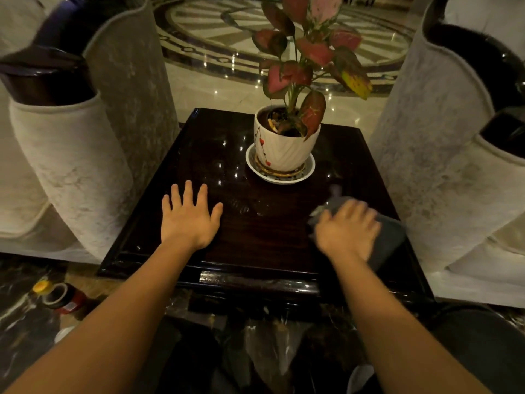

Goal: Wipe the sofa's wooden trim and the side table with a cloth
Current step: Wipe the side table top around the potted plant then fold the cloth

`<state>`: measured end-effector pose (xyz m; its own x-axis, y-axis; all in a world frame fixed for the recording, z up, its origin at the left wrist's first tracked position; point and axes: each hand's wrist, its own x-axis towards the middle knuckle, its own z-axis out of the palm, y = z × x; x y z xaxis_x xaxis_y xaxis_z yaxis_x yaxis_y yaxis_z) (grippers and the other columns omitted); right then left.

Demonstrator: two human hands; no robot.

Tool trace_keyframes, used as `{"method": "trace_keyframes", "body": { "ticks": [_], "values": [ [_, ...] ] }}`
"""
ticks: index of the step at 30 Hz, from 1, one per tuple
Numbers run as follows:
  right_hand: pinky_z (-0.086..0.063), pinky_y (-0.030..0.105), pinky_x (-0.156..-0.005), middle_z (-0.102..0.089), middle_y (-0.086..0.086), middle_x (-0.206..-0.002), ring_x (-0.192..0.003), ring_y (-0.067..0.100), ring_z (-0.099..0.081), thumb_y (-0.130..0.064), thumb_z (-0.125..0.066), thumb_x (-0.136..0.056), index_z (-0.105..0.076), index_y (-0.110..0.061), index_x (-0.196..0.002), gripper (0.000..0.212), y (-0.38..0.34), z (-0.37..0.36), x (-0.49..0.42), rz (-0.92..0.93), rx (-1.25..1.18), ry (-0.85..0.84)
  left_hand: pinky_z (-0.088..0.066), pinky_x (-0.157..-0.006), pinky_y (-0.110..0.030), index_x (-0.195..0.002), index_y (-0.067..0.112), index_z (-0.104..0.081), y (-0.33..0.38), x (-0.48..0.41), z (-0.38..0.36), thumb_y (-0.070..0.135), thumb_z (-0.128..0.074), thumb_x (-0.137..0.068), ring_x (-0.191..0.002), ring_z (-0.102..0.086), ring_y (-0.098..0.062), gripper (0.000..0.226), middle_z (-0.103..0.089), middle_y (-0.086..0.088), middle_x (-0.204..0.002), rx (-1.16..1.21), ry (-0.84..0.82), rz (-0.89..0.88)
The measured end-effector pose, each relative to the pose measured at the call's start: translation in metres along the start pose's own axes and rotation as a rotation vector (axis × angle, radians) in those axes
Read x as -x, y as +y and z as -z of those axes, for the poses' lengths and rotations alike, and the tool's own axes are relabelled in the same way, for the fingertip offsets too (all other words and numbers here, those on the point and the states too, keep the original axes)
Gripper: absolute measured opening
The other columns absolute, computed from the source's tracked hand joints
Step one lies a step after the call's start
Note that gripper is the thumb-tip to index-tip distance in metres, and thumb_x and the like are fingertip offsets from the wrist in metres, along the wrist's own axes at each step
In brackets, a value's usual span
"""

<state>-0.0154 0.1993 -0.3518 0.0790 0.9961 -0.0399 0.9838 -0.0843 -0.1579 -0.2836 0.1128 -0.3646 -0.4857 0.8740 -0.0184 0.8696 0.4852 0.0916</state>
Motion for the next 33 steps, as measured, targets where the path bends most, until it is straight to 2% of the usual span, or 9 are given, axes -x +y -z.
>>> {"method": "trace_keyframes", "body": {
  "ticks": [5, 7, 9, 11, 14, 16, 24, 29, 33],
  "values": [
    [-0.004, 0.047, -0.124, -0.01, 0.007, -0.17, -0.156, 0.029, -0.002, -0.056, -0.019, -0.103, -0.011, -0.017, -0.16, 0.07, -0.05, -0.028, 0.088, 1.045, 0.071, -0.124, -0.003, -0.121, -0.05, -0.156, 0.025, -0.01, -0.002, -0.001, -0.003, 0.064, -0.011, -0.093, -0.15, 0.003, -0.033, 0.075, -0.003, -0.009, -0.165, 0.021, 0.002, -0.003],
    [-0.004, 0.041, -0.123, -0.013, 0.002, -0.169, -0.156, 0.023, -0.007, -0.055, -0.019, -0.102, -0.011, -0.022, -0.16, 0.068, -0.013, -0.015, 0.071, 1.227, 0.121, -0.17, -0.003, -0.121, -0.05, -0.156, 0.025, -0.01, -0.004, -0.001, -0.005, 0.065, -0.01, -0.092, -0.15, 0.003, -0.033, 0.075, -0.003, -0.009, -0.165, 0.025, 0.007, -0.009],
    [-0.016, 0.042, -0.124, -0.021, 0.008, -0.168, -0.154, 0.028, -0.017, -0.054, -0.012, -0.097, -0.02, -0.016, -0.159, 0.073, 0.03, 0.002, 0.025, 1.084, 0.174, -0.124, -0.002, -0.121, -0.05, -0.156, 0.025, -0.009, -0.004, -0.001, -0.003, 0.066, -0.007, -0.092, -0.15, 0.004, -0.034, 0.076, -0.002, -0.01, -0.165, 0.02, 0.007, -0.009],
    [-0.028, 0.046, -0.118, -0.028, 0.016, -0.164, -0.148, 0.035, -0.028, -0.052, -0.005, -0.094, -0.028, -0.007, -0.156, 0.08, 0.07, 0.018, -0.025, 0.737, 0.193, -0.058, -0.001, -0.121, -0.05, -0.156, 0.025, -0.008, -0.001, 0.0, -0.002, 0.065, -0.007, -0.092, -0.15, 0.005, -0.034, 0.076, -0.001, -0.01, -0.165, 0.01, 0.002, -0.004],
    [-0.016, 0.051, -0.123, -0.014, 0.015, -0.168, -0.153, 0.035, -0.013, -0.048, -0.019, -0.104, -0.015, -0.006, -0.159, 0.07, 0.079, 0.02, -0.048, 0.187, 0.063, -0.054, -0.001, -0.121, -0.05, -0.157, 0.024, -0.008, 0.002, 0.001, -0.001, 0.064, -0.008, -0.094, -0.15, 0.006, -0.035, 0.075, 0.0, -0.011, -0.165, 0.005, -0.005, 0.006],
    [-0.01, 0.052, -0.124, -0.013, 0.018, -0.168, -0.154, 0.038, -0.009, -0.049, -0.025, -0.104, -0.013, -0.004, -0.159, 0.072, 0.041, 0.009, -0.03, 0.012, -0.007, -0.037, -0.001, -0.121, -0.05, -0.157, 0.024, -0.008, 0.001, 0.001, 0.0, 0.063, -0.009, -0.094, -0.15, 0.006, -0.035, 0.074, 0.0, -0.011, -0.165, 0.002, -0.012, 0.007],
    [-0.004, 0.052, -0.124, -0.016, 0.017, -0.167, -0.155, 0.035, -0.009, -0.053, -0.005, -0.096, -0.016, -0.006, -0.159, 0.08, -0.099, -0.031, 0.122, 0.525, -0.077, -0.038, -0.002, -0.121, -0.049, -0.156, 0.026, -0.012, -0.003, -0.004, -0.001, 0.06, -0.016, -0.096, -0.151, 0.004, -0.032, 0.07, -0.003, -0.007, -0.165, 0.054, -0.013, 0.023],
    [-0.019, 0.048, -0.123, -0.035, 0.01, -0.162, -0.152, 0.029, -0.026, -0.047, -0.016, -0.101, -0.032, -0.012, -0.156, 0.067, -0.058, -0.026, 0.114, 0.699, -0.012, -0.002, -0.003, -0.121, -0.048, -0.156, 0.026, -0.013, -0.001, -0.001, -0.002, 0.06, -0.014, -0.096, -0.151, 0.002, -0.032, 0.07, -0.005, -0.007, -0.165, 0.038, 0.011, 0.007],
    [-0.027, 0.047, -0.12, -0.046, 0.006, -0.156, -0.147, 0.027, -0.038, -0.042, -0.018, -0.101, -0.044, -0.014, -0.151, 0.062, 0.015, -0.017, 0.081, 0.522, 0.015, 0.099, -0.001, -0.121, -0.049, -0.156, 0.026, -0.01, -0.001, 0.001, 0.0, 0.061, -0.011, -0.095, -0.151, 0.005, -0.033, 0.07, -0.002, -0.008, -0.165, 0.027, -0.011, -0.002]
  ]
}}
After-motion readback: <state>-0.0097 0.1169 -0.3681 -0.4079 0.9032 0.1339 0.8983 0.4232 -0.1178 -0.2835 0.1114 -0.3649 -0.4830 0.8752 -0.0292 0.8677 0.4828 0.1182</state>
